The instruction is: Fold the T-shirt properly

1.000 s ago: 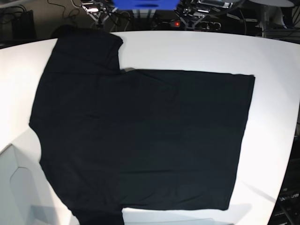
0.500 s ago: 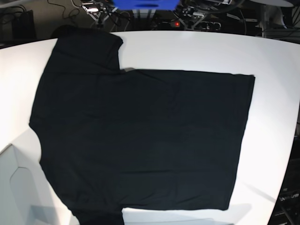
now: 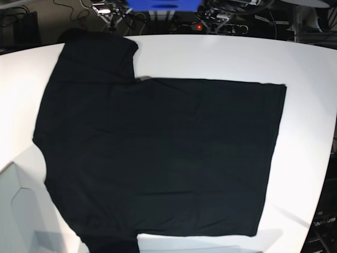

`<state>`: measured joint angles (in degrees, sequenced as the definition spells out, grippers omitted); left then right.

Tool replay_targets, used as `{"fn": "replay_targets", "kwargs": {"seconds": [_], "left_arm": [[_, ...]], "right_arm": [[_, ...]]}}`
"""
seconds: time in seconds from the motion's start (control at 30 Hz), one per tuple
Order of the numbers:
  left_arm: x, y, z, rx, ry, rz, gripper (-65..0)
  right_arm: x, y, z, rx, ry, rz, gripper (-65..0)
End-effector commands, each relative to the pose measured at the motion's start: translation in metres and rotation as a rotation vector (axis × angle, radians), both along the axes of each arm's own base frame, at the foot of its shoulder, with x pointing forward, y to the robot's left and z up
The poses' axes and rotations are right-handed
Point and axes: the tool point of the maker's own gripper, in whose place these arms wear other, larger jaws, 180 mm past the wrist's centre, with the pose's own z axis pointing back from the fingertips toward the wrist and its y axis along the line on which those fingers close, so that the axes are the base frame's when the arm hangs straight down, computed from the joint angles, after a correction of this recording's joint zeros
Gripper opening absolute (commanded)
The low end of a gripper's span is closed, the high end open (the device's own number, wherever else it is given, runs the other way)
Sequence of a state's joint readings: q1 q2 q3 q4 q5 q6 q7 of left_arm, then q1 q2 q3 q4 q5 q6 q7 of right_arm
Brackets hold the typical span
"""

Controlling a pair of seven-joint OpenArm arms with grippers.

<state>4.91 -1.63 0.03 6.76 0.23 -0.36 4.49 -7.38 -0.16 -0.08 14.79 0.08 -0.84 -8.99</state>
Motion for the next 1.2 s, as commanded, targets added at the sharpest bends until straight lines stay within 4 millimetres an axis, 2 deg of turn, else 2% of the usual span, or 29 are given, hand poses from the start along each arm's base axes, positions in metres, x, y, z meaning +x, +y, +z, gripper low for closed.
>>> {"fn": "replay_targets", "kwargs": {"seconds": [0.0,0.07,0.13,0.23,0.37,0.5,0.57,0.67,0.8,1.07,1.17], "left_arm": [[-0.001,0.005,0.0,0.015,0.002,-0.003,-65.0],[-0.003,0.006,0.0,0.013,0.002,-0.002,-65.0],[-0.007,0.007,0.001,0.013,-0.004,0.002,-65.0],[-0.012,0.028,0.008,0.039,-0.054,-0.008,-65.0],[-0.027,0.042,0.023,0.054,-0.105,-0.036,-65.0],[-0.037,0.048,0.041,0.053,-0.154,-0.034,-65.0],[-0.042,0.06,0.053,0.057,-0.18,0.004,-65.0],[-0.038,0.07,0.076,0.041,-0.246,0.061,-65.0],[-0.021,0.078,0.115,0.01,-0.351,0.049,-65.0],[0.002,0.06,0.181,-0.062,-0.483,-0.053,-65.0],[0.017,0.063,0.204,-0.054,-0.547,-0.05,-65.0]], "right_arm": [[-0.005,0.006,0.0,0.021,0.008,-0.003,-65.0],[-0.014,0.006,0.001,0.021,0.015,-0.004,-65.0],[-0.015,0.005,0.002,0.02,0.005,-0.002,-65.0],[-0.026,0.004,0.007,0.017,-0.015,-0.003,-65.0],[-0.045,0.002,0.018,0.013,-0.04,-0.004,-65.0],[-0.056,-0.001,0.035,0.007,-0.083,-0.002,-65.0],[-0.059,-0.002,0.046,0.005,-0.096,-0.001,-65.0],[-0.056,-0.004,0.069,0.001,-0.138,0.001,-65.0],[-0.042,-0.008,0.111,-0.007,-0.222,0.005,-65.0],[-0.013,-0.025,0.19,-0.037,-0.326,0.046,-65.0],[-0.001,-0.027,0.215,-0.041,-0.368,0.064,-65.0]]}}
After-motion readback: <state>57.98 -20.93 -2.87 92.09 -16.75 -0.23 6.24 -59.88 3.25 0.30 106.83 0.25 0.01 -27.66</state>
